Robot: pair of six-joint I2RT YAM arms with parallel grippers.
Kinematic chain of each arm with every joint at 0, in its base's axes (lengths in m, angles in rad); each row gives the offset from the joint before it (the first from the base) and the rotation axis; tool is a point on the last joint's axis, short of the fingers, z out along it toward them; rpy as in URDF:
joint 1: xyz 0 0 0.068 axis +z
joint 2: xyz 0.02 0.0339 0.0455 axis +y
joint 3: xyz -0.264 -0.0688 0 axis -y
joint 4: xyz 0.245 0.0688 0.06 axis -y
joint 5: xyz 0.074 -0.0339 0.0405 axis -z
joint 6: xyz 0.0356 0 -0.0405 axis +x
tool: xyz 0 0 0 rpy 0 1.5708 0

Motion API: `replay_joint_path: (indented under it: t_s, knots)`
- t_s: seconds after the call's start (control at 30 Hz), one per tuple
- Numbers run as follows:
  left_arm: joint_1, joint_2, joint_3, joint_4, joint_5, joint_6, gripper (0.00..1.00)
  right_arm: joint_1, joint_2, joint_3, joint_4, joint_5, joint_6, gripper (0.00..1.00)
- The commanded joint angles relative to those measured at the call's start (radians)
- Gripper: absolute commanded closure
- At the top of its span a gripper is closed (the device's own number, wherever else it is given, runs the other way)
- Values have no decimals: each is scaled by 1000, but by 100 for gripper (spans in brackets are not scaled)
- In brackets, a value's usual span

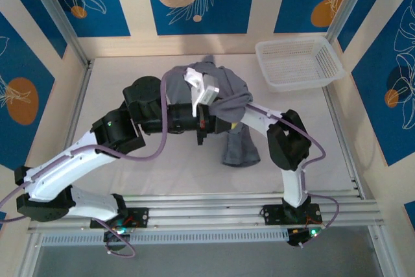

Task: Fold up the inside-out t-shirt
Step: Turn the T-shirt inside out at the center of the table.

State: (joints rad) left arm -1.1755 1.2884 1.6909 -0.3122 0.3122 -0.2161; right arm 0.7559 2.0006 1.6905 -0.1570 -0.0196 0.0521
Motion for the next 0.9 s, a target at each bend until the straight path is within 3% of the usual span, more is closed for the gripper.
replay_joint_path:
  t_s: [0.0,0.1,0.23,0.33,0.4,0.5,0.63,0.87]
  knots:
    - [-87,35,102,-5,67,133,100,43,164,210,-330,-82,-85,100]
    - [-105,46,98,-16,-26,159,100,99,219,339,-479,-33,-178,100]
    - [-103,-4,58,-58,-453,228,100,83,167,303,-545,-119,-152,100]
    - [-74,-31,48,-81,-676,296,100,74,105,254,-625,-143,-151,100]
    - [-25,-32,64,-110,-761,318,100,76,77,233,-682,-49,-149,100]
    - [28,-37,108,-150,-771,327,100,63,78,228,-777,155,-103,100]
    - [30,-23,229,-199,-676,347,100,24,152,226,-867,258,-73,100]
    - [0,79,425,-289,-487,368,100,26,268,273,-867,207,-80,100]
